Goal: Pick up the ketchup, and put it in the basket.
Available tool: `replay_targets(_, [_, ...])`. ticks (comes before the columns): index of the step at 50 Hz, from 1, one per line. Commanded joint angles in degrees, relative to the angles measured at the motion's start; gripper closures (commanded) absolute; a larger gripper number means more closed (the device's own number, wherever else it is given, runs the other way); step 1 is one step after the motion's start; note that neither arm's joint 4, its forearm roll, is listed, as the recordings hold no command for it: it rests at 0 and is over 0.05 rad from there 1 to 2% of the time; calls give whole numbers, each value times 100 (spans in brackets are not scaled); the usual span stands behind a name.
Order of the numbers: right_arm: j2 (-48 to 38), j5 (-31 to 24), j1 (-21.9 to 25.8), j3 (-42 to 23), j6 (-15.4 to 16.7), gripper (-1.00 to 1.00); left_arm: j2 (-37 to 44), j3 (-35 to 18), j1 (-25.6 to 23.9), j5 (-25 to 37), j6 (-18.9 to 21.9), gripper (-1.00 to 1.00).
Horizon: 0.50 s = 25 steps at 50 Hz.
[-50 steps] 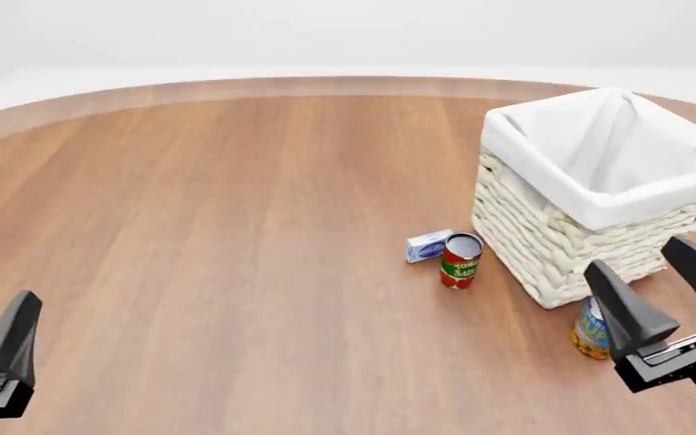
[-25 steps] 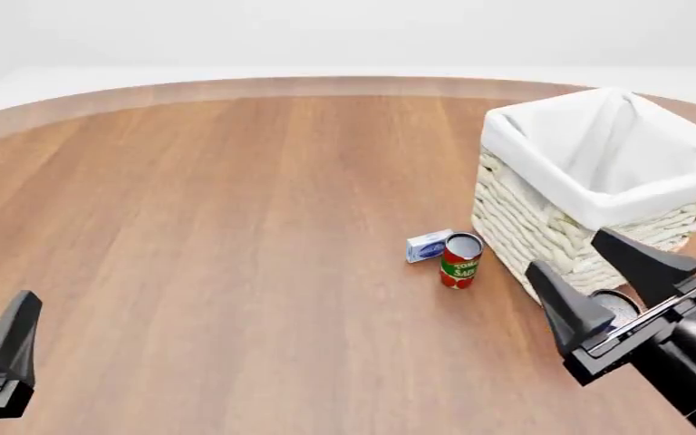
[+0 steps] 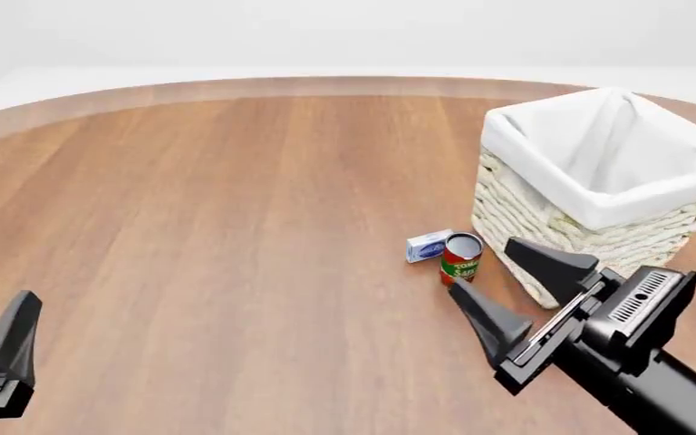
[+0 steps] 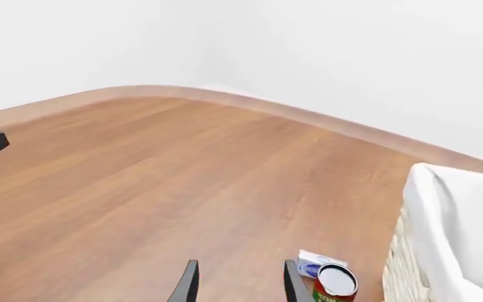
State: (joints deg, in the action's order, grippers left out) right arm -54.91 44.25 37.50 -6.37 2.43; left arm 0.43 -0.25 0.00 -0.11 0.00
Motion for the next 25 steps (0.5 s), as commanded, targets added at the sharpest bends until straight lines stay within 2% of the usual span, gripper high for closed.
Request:
replay_targets(1, [-320, 86, 318, -180, 39, -100, 0, 0, 0, 0, 0, -100])
replay_targets(25, [-376, -143, 594, -347, 148, -100, 0, 0, 0, 0, 0, -100])
